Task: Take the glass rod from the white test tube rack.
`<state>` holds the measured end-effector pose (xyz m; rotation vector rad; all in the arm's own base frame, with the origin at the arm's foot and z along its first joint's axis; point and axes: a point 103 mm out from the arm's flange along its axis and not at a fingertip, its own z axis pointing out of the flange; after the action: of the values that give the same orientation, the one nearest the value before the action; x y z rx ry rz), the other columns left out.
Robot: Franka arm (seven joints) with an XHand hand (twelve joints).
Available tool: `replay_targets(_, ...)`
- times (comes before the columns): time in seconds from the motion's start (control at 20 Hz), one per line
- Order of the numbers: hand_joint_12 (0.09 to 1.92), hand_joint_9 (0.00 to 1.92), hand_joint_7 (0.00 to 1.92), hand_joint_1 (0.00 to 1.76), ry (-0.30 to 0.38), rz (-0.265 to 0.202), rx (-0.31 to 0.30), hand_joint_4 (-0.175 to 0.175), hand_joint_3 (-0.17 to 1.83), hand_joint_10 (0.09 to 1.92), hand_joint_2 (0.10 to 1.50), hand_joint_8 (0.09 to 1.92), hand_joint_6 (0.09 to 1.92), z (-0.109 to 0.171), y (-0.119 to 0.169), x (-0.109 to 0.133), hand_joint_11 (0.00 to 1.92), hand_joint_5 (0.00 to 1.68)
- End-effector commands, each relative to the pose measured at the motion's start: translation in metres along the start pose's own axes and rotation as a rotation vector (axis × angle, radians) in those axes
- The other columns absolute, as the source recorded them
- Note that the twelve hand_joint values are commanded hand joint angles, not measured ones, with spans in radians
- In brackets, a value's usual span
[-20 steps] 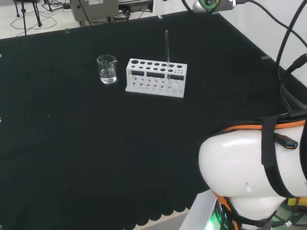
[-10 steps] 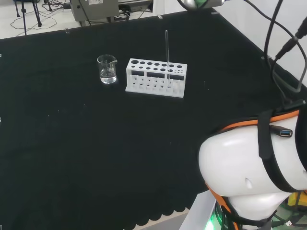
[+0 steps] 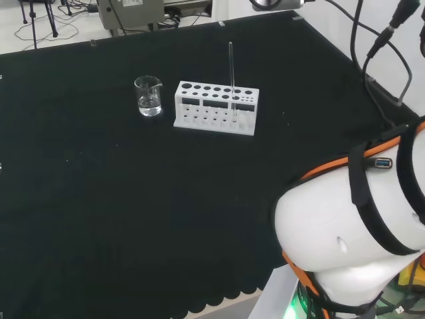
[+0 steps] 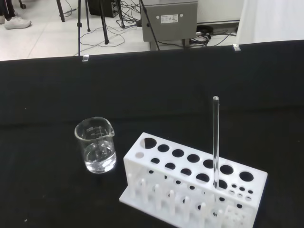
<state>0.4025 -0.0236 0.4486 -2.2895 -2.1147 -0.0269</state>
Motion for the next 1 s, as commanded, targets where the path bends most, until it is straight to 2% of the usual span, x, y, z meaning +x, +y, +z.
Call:
replay_targets(0.05, 1.41, 0.68, 0.4, 0.65, 0.031, 0.005, -0.007, -0.175, 0.56, 0.94, 0.9, 1.01, 0.09, 0.017, 0.035, -0.024, 0.5, 0.25)
replay_targets(0.5, 1.4, 0.75, 0.5, 0.65, 0.073, 0.013, 0.034, -0.175, 0.56, 0.95, 0.91, 1.03, 0.09, 0.051, 0.078, -0.051, 0.55, 0.34)
replay_targets(1.0, 1.38, 0.86, 0.58, 0.66, 0.067, 0.013, 0.094, -0.175, 0.55, 0.96, 0.93, 1.04, 0.1, 0.089, 0.116, -0.065, 0.61, 0.39)
